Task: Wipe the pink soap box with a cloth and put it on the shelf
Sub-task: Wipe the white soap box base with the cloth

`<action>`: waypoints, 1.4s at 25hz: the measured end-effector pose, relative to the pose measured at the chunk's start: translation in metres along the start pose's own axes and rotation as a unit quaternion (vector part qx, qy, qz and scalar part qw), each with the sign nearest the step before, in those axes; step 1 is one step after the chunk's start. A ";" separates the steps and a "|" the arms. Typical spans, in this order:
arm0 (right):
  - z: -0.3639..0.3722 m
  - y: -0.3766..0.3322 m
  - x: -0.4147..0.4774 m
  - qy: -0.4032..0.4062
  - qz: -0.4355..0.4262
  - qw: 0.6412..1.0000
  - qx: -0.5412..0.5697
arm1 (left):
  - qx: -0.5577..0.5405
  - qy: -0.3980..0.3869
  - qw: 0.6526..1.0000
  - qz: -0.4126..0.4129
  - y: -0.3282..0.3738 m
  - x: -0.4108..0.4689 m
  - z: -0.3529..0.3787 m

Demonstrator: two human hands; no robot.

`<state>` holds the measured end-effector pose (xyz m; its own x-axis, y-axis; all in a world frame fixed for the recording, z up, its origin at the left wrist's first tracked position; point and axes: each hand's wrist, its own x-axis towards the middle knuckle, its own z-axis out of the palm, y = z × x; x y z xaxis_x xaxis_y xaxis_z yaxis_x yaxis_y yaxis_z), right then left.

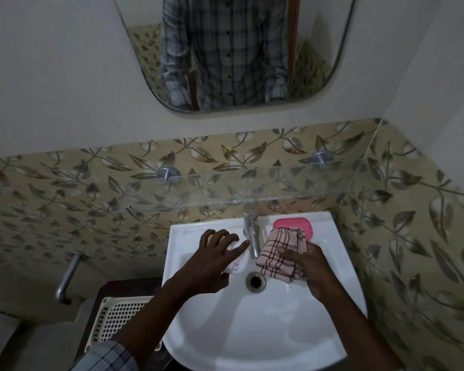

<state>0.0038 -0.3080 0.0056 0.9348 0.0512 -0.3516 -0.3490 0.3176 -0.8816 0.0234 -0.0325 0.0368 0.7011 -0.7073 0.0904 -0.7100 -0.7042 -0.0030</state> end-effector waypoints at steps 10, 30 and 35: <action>0.029 -0.020 -0.025 0.084 0.010 0.996 0.032 | 0.037 -0.002 0.999 0.003 0.012 -0.004 -0.032; 0.051 -0.025 -0.040 0.170 0.009 0.985 0.021 | -0.220 0.073 0.964 -0.134 0.026 -0.001 -0.024; 0.052 -0.043 -0.031 0.117 -0.023 0.993 0.000 | -0.587 0.133 0.720 -0.345 0.034 0.014 -0.039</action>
<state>-0.0070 -0.2744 0.0713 0.9084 -0.1853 -0.3747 -0.3064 0.3144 -0.8985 0.0066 -0.0642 0.0766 0.9871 -0.0678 -0.1449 0.1255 -0.2332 0.9643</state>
